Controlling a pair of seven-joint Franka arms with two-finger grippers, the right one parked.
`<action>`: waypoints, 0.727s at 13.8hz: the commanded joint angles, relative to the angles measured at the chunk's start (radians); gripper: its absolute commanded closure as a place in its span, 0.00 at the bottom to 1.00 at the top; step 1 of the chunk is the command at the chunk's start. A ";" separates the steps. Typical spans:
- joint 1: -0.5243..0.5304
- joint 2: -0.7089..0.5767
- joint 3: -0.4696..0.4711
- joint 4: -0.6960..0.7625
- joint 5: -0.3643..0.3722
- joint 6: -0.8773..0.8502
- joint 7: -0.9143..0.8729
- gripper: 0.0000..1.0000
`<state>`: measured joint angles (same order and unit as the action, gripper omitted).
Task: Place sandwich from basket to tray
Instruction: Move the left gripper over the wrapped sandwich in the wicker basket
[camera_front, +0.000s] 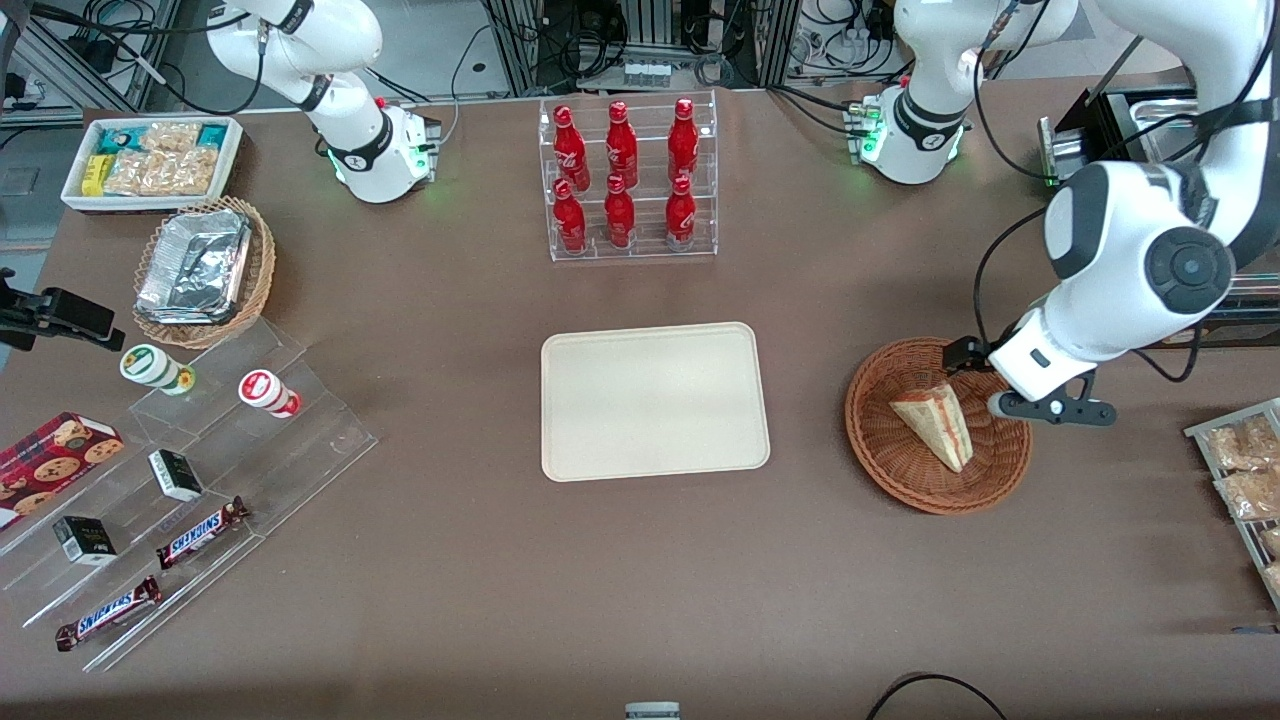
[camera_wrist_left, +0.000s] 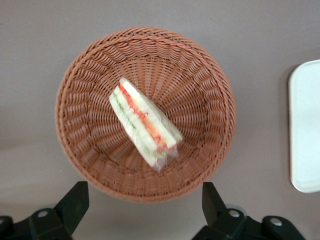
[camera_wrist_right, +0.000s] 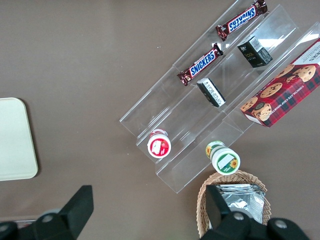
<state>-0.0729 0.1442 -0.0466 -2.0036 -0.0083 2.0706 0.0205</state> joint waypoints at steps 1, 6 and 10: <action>-0.004 -0.017 0.007 -0.107 -0.004 0.136 -0.025 0.00; -0.004 -0.015 0.005 -0.175 -0.004 0.278 -0.405 0.00; -0.011 0.014 0.005 -0.179 -0.013 0.342 -0.854 0.00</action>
<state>-0.0731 0.1520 -0.0447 -2.1700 -0.0103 2.3686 -0.6340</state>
